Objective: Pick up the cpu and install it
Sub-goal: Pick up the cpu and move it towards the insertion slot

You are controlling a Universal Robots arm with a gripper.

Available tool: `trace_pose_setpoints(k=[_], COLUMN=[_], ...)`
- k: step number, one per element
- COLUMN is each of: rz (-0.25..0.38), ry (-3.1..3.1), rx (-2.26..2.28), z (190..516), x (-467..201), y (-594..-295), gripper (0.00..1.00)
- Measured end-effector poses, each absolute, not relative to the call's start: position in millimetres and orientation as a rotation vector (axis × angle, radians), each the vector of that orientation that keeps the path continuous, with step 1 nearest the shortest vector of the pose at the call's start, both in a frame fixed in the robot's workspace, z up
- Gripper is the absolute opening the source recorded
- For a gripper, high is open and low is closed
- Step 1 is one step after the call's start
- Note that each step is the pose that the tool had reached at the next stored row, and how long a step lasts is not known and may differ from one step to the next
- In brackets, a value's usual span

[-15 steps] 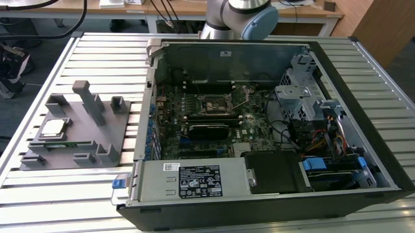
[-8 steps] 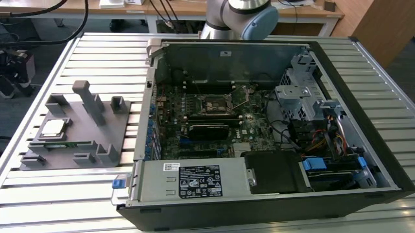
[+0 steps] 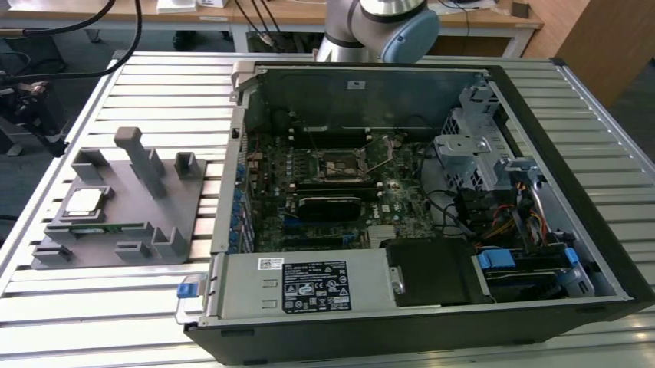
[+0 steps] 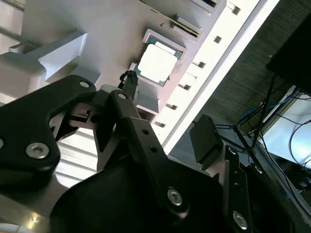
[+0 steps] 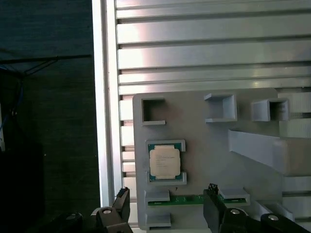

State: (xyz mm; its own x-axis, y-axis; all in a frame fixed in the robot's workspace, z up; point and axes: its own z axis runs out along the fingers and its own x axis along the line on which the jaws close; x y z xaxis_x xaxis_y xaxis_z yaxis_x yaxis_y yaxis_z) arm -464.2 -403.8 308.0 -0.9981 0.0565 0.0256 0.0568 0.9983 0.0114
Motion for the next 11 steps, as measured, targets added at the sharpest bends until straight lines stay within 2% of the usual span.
trace_pose_setpoints(k=[1, 11], rz=[-0.019, -0.016], ry=[-3.115, -3.114], rx=[-0.079, 0.105], z=[307.6, 303.1], x=[-464.2, -464.2], y=[-403.8, -403.8], gripper=[0.70, 0.70])
